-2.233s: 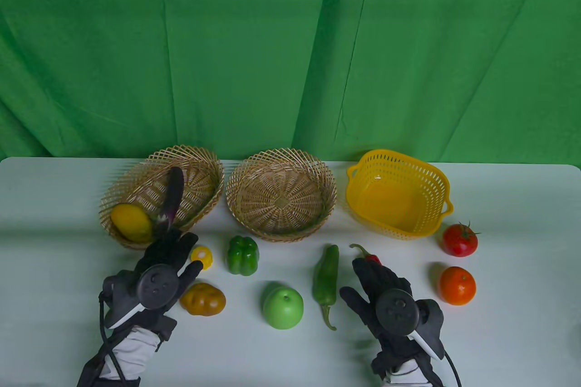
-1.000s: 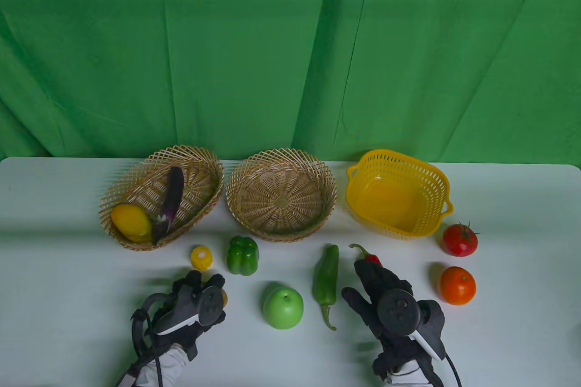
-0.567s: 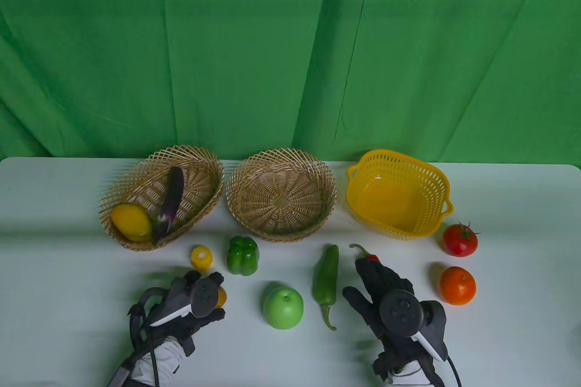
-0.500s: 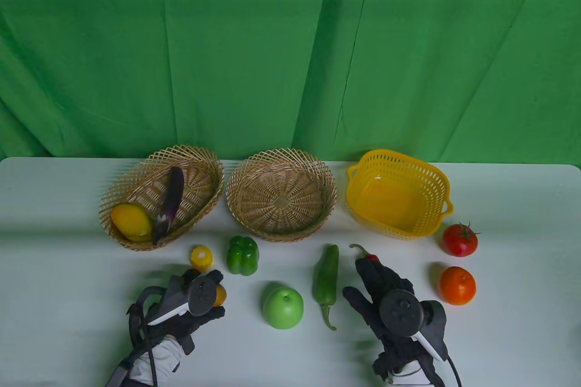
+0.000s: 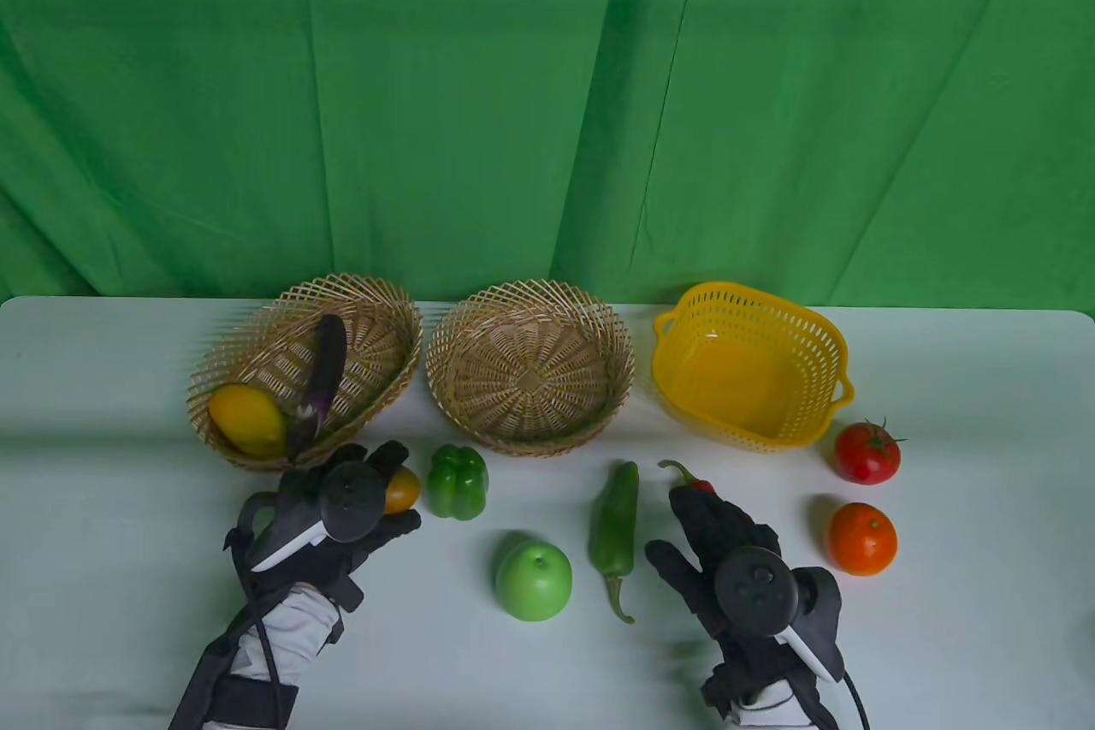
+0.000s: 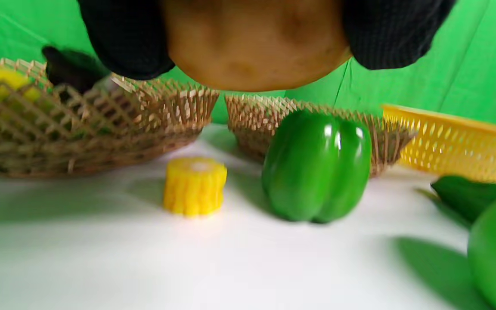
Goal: Place 10 objects into 3 containers, with green background
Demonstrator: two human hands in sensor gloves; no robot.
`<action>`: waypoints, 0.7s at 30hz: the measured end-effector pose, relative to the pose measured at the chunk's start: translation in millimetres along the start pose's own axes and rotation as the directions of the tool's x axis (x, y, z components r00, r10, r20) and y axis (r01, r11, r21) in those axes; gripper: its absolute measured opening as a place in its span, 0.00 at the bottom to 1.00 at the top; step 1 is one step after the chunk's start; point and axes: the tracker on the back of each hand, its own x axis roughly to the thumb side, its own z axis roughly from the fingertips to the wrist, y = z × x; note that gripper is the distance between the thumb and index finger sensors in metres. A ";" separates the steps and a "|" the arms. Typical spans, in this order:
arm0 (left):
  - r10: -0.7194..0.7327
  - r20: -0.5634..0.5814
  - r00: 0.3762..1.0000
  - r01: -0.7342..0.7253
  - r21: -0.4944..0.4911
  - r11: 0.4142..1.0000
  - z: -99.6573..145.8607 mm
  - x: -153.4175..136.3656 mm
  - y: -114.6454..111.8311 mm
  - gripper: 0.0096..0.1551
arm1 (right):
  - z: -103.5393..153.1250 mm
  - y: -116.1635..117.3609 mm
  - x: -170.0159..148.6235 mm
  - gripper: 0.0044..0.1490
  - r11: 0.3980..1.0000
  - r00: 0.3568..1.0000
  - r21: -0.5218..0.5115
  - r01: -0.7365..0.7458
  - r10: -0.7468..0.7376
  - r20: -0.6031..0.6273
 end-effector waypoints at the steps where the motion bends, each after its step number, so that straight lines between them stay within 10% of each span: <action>1: 0.001 -0.005 1.000 -0.001 0.023 1.000 -2.2 -0.9 6.7 0.51 | -0.1 0.0 0.0 0.50 1.000 1.000 -0.001 -0.001 0.001 0.000; 21: 0.045 -0.275 0.960 -0.006 0.142 0.990 -60.7 -71.0 55.8 0.50 | -2.1 0.8 -6.1 0.50 0.999 0.998 -0.004 -0.044 0.044 -0.037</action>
